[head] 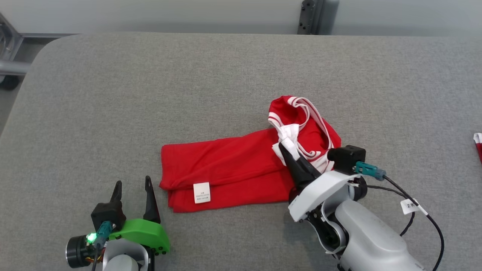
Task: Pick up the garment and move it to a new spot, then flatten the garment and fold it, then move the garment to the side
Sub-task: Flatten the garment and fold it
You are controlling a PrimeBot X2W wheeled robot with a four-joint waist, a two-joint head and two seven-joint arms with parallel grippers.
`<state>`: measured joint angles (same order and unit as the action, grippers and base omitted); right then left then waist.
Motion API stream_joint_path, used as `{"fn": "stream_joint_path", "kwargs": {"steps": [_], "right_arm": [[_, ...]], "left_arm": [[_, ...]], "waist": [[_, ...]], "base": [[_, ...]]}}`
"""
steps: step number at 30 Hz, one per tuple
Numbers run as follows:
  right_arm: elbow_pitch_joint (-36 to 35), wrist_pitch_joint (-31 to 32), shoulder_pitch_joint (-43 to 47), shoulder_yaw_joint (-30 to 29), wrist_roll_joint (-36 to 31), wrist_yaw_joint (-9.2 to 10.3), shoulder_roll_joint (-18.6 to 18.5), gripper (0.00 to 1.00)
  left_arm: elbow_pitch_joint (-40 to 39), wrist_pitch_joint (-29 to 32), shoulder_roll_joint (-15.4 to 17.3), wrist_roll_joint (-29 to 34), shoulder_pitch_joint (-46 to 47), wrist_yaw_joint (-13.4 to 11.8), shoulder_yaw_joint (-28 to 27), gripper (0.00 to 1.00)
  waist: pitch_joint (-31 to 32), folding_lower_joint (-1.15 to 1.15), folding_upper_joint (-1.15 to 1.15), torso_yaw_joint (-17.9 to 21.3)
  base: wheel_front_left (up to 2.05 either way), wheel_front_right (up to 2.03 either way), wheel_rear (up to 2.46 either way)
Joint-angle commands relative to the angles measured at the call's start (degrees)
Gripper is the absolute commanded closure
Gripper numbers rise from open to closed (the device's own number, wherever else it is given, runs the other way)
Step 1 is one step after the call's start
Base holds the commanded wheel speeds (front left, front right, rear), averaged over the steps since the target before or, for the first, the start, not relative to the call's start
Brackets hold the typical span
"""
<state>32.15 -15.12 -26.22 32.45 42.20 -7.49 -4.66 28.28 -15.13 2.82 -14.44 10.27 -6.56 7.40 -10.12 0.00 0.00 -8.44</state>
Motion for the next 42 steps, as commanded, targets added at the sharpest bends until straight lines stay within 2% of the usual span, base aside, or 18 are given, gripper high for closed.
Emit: {"fn": "stream_joint_path", "kwargs": {"steps": [1,7,15,21,24,26,27,34,42], "right_arm": [[0.06,0.01,-0.92,1.47,0.86,0.01,0.19,1.0],[1.2,0.01,-3.51,7.4,2.83,0.01,0.9,1.0],[3.97,0.0,-6.37,12.43,4.86,0.01,1.54,1.0],[5.65,0.01,-7.73,14.81,6.44,0.01,1.7,1.0],[5.75,0.01,-8.16,15.46,7.21,0.01,1.68,1.0],[5.79,0.01,-8.36,15.78,7.66,0.01,1.67,0.42],[5.74,0.01,-8.46,15.64,7.78,0.01,1.66,0.0],[4.32,0.01,-9.15,12.83,6.06,0.01,1.63,0.0],[3.6,0.01,-6.89,2.28,-3.63,0.01,1.63,0.0]], "left_arm": [[-0.11,0.01,0.2,-0.51,-0.65,-0.23,0.57,0.0],[0.17,0.01,0.19,-1.22,-0.04,0.06,3.59,0.0],[0.16,0.01,0.17,-2.19,0.56,-0.35,7.41,0.0],[0.32,0.01,0.17,-3.1,0.13,-0.67,10.78,0.0],[0.2,0.01,0.17,-3.62,0.34,-1.18,11.7,0.0],[0.02,0.01,0.16,-3.87,0.46,-1.55,12.01,0.0],[-0.04,0.02,0.17,-3.91,0.54,-1.6,12.01,0.0],[-0.36,0.02,0.17,-3.56,1.12,-1.99,11.45,0.0],[-0.82,0.02,0.18,-3.13,2.01,-2.01,11.01,0.0]], "waist": [[0.1,0.0,0.0,-2.08],[0.12,0.0,0.0,-6.49],[0.3,0.0,0.0,-12.61],[0.47,0.0,0.0,-16.19],[0.43,0.0,0.0,-16.77],[0.36,0.0,0.0,-16.77],[0.33,0.0,0.0,-16.62],[0.18,0.0,0.0,-13.74],[0.0,0.0,0.0,-10.17]], "base": [[0.0,0.0,0.0],[0.0,0.0,0.0],[0.0,0.0,0.0],[0.0,0.0,0.0],[0.0,0.0,0.0],[0.0,0.0,0.0],[0.0,0.0,0.0],[0.0,0.0,0.0],[0.0,0.0,0.0]]}}
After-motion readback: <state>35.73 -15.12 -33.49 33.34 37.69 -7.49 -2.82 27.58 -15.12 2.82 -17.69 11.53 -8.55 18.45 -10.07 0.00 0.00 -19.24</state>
